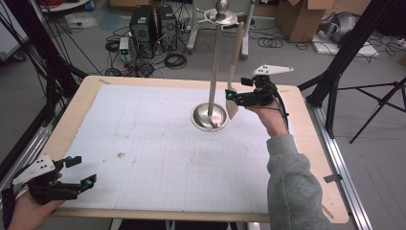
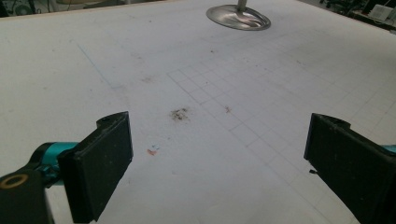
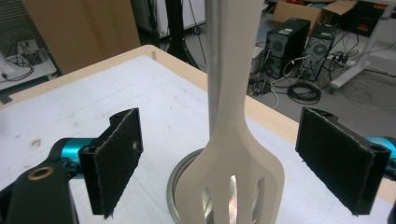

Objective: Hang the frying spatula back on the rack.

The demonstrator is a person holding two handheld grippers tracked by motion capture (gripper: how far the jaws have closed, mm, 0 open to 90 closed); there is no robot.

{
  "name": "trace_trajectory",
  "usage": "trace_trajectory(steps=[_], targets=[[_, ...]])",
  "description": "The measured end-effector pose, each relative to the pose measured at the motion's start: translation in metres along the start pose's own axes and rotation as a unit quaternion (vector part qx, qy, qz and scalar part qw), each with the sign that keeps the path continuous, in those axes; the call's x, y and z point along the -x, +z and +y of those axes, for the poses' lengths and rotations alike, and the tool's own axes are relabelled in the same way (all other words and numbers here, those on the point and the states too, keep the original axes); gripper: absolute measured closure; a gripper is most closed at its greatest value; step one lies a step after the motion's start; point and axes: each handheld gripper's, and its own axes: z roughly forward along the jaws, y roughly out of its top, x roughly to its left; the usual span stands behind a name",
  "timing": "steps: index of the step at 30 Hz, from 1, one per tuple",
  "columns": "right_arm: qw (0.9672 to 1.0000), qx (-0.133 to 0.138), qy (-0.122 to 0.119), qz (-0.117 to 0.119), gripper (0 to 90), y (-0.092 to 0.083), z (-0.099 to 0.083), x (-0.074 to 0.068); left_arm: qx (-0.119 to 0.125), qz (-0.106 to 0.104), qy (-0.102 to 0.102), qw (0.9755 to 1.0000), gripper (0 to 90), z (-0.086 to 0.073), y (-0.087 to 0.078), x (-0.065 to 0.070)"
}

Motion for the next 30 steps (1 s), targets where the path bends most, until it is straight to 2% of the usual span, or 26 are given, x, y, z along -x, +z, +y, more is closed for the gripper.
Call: trace_trajectory(steps=[12,21,24,30], targets=[[0.9999,0.002,-0.015,-0.001,13.8,-0.011,-0.016,-0.014,0.009,-0.016,0.009,0.9998,8.2,0.008,0.017,0.000],[0.9999,-0.003,-0.011,0.005,11.8,-0.020,-0.033,-0.020,0.011,-0.025,0.001,0.9996,8.2,0.012,0.032,-0.009],[0.9999,-0.005,-0.014,0.007,11.8,-0.024,-0.040,-0.023,0.012,-0.024,-0.011,0.9996,8.2,0.013,0.038,-0.015],[0.9999,0.001,-0.013,0.008,11.7,-0.036,-0.053,-0.029,0.018,-0.027,-0.011,0.9994,8.2,0.016,0.046,-0.020]])
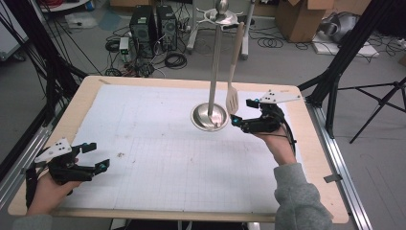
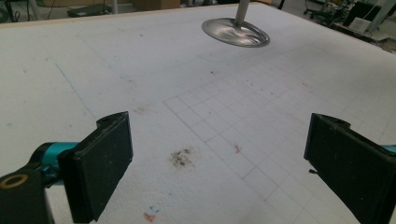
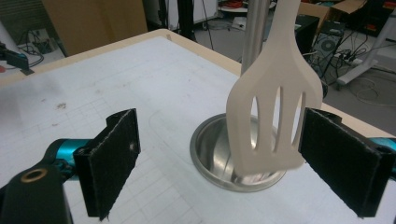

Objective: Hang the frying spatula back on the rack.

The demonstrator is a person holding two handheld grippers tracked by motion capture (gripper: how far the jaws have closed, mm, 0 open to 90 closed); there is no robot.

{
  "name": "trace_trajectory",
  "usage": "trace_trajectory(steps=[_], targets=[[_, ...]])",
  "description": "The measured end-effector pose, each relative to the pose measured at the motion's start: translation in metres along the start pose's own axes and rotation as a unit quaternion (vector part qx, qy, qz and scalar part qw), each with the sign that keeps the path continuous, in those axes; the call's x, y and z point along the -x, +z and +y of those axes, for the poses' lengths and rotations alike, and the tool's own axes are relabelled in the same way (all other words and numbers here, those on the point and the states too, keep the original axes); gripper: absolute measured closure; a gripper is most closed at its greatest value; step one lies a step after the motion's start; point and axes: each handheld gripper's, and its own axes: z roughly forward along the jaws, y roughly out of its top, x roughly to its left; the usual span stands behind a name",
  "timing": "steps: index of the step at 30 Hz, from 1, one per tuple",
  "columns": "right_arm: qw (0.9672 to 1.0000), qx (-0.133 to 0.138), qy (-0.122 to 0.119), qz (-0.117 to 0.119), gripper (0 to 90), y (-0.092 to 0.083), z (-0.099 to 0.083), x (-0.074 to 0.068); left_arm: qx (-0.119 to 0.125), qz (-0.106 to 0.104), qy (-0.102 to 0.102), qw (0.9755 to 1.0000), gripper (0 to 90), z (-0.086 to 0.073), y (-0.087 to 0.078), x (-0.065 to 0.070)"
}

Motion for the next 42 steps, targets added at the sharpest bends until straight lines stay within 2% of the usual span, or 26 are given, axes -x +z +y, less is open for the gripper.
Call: trace_trajectory(steps=[3,8,12,22,26,30,35,42], targets=[[0.9999,0.003,0.017,-0.001,10.7,-0.004,-0.007,0.000,0.003,-0.004,0.001,1.0000,8.2,0.003,0.004,-0.001],[0.9988,0.007,0.043,-0.020,10.6,-0.008,-0.020,0.002,-0.003,-0.009,0.002,1.0000,8.2,0.004,0.012,-0.003],[0.9985,0.008,0.046,-0.028,10.5,-0.010,-0.028,0.004,-0.009,-0.009,0.001,0.9999,8.3,0.004,0.016,-0.005],[0.9980,-0.007,0.056,-0.028,10.5,-0.015,-0.050,0.007,-0.007,-0.010,-0.001,0.9999,8.2,0.006,0.019,-0.006],[0.9971,-0.022,0.064,-0.036,10.6,-0.018,-0.058,0.011,-0.007,-0.011,-0.002,0.9999,8.2,0.006,0.020,-0.006],[0.9969,-0.022,0.063,-0.042,10.6,-0.023,-0.067,0.010,-0.005,-0.013,0.000,0.9999,8.2,0.007,0.022,-0.005],[0.9965,-0.022,0.062,-0.050,10.6,-0.034,-0.078,0.008,-0.003,-0.018,0.002,0.9998,8.2,0.009,0.025,-0.005],[0.9946,-0.010,0.085,-0.058,10.6,-0.054,-0.092,0.008,-0.003,-0.019,0.002,0.9998,8.2,0.010,0.027,-0.005]])
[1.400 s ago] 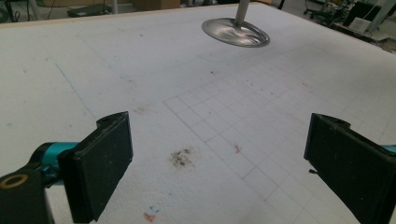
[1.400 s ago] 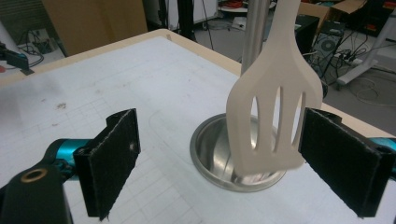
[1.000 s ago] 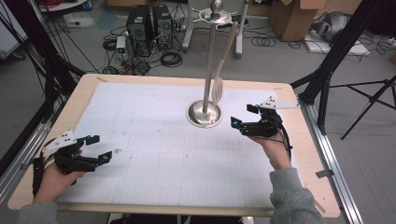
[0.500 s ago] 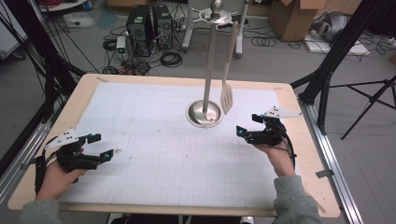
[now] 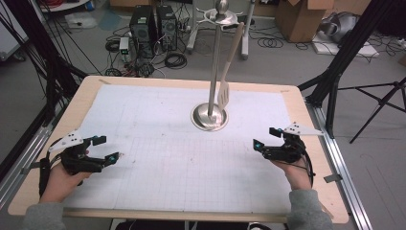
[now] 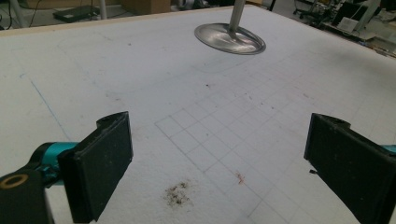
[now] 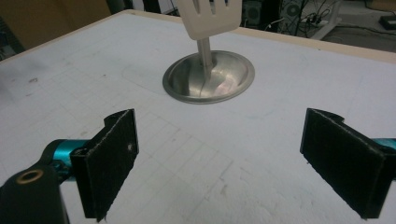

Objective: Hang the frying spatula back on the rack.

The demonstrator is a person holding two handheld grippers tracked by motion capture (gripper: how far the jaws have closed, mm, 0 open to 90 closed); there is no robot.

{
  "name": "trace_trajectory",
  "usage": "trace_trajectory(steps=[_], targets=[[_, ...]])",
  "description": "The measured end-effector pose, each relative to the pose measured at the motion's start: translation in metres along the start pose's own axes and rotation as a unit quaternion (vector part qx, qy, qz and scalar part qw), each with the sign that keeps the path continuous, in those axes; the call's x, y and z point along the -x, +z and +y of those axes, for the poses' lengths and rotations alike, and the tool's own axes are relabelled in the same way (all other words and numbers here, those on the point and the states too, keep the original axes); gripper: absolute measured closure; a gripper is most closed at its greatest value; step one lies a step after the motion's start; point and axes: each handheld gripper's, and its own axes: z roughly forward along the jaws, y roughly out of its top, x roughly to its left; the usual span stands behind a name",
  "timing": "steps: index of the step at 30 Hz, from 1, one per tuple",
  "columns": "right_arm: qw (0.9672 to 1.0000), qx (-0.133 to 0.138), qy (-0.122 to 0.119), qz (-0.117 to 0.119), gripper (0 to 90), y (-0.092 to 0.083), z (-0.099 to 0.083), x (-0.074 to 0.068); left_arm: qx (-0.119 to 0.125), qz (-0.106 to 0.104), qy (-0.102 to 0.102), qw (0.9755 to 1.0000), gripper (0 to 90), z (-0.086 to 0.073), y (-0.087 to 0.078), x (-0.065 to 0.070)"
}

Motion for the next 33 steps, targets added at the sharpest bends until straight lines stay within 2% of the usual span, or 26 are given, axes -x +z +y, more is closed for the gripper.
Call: trace_trajectory(steps=[9,16,17,33], targets=[[0.9998,0.005,0.019,-0.010,10.6,-0.018,-0.015,0.008,0.000,0.000,-0.001,1.0000,8.2,0.000,0.001,-0.002],[0.9994,0.003,0.031,-0.014,10.6,-0.023,-0.024,0.012,-0.004,-0.005,-0.001,1.0000,8.2,0.002,0.007,-0.003],[0.9995,0.002,0.027,-0.015,10.6,-0.024,-0.026,0.013,-0.003,-0.006,0.000,1.0000,8.2,0.002,0.008,-0.003],[0.9995,-0.016,0.019,-0.020,10.6,-0.042,-0.051,-0.001,0.009,-0.017,-0.001,0.9998,8.2,0.007,0.013,-0.001]])
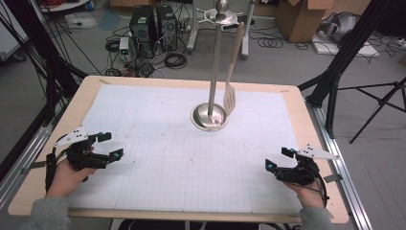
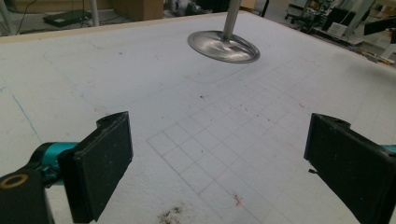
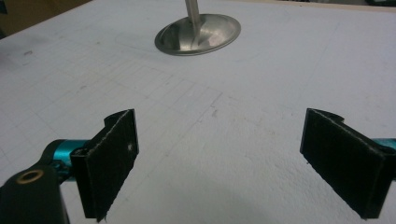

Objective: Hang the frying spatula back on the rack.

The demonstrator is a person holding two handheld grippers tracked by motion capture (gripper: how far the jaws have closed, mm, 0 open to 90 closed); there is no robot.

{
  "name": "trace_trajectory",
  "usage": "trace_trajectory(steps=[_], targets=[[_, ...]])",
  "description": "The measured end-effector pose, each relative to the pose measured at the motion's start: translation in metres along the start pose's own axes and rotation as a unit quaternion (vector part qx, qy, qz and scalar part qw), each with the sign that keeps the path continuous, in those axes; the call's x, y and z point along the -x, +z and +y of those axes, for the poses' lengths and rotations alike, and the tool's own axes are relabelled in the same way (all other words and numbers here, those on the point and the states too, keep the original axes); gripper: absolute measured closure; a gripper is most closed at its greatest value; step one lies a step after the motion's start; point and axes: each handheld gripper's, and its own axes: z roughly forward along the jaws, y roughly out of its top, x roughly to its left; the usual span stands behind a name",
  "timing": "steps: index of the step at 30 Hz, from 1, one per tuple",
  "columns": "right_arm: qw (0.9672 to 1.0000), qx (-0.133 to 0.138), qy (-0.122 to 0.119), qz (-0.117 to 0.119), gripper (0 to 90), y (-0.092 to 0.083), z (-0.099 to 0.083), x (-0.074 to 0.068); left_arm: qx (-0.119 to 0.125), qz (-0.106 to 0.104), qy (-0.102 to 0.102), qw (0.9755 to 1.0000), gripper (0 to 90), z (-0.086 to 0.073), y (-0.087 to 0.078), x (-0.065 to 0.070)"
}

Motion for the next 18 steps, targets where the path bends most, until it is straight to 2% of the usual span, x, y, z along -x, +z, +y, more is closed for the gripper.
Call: trace_trajectory(steps=[2,3,7,9,18], targets=[[1.0000,0.005,0.000,0.001,10.6,-0.003,-0.003,-0.001,0.001,-0.001,0.000,1.0000,8.2,0.000,0.000,0.000],[1.0000,0.004,0.008,0.002,10.6,-0.006,-0.005,-0.002,0.001,0.000,0.001,1.0000,8.2,0.000,-0.001,0.000],[0.9999,0.009,0.006,-0.002,10.6,-0.012,-0.010,-0.004,0.008,0.003,0.000,1.0000,8.2,0.000,-0.004,0.000],[0.9998,0.017,0.002,-0.005,10.6,-0.017,-0.013,-0.005,0.010,0.003,0.001,0.9999,8.2,0.000,-0.005,0.000],[0.9975,0.064,0.023,-0.021,10.6,-0.039,-0.022,0.006,0.014,0.007,0.000,0.9999,8.2,-0.001,-0.008,0.003]])
